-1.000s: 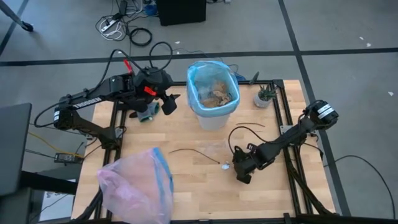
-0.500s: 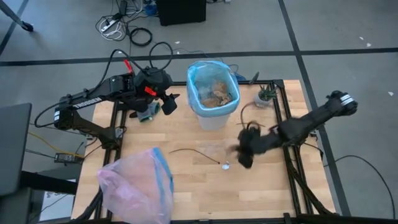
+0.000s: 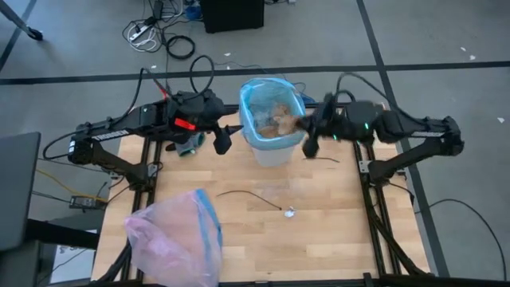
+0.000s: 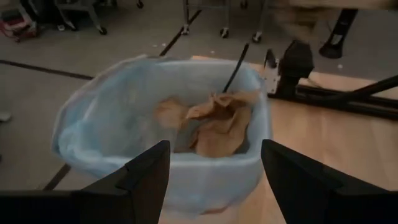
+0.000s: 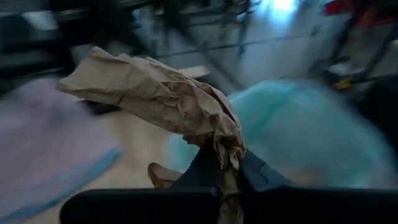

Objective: Place trash/remove bag and relplace
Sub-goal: Put the brown paper into the trash bin

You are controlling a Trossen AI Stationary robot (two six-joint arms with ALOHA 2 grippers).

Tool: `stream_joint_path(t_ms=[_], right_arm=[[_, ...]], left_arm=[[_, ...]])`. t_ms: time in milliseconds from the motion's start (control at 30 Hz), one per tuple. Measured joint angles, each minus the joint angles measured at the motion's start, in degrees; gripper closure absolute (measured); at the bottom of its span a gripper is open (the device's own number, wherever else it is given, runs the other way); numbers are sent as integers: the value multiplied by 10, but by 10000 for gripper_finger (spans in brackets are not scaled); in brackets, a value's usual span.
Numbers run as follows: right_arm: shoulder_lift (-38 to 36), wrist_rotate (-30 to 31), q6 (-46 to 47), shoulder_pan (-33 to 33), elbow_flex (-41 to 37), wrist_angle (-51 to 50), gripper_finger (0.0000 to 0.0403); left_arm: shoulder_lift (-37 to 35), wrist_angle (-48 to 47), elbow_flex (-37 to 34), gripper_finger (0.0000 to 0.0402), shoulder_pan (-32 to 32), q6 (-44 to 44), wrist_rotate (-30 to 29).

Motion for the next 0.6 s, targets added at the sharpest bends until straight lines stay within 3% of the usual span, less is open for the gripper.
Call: stream_joint_path(t_ms=[200,333,600], right_arm=[[58,-75,-75,-110,26,52,396],[107,-137,-70,-158,35,52,396],[175,-188,-32,-206,40,52,372]], left_arm=[[0,-9,0,142,-25,-17,-18],[0,-22,0,143,-46,-30,-52],[0,-49,0,143,-72,-55,-100]])
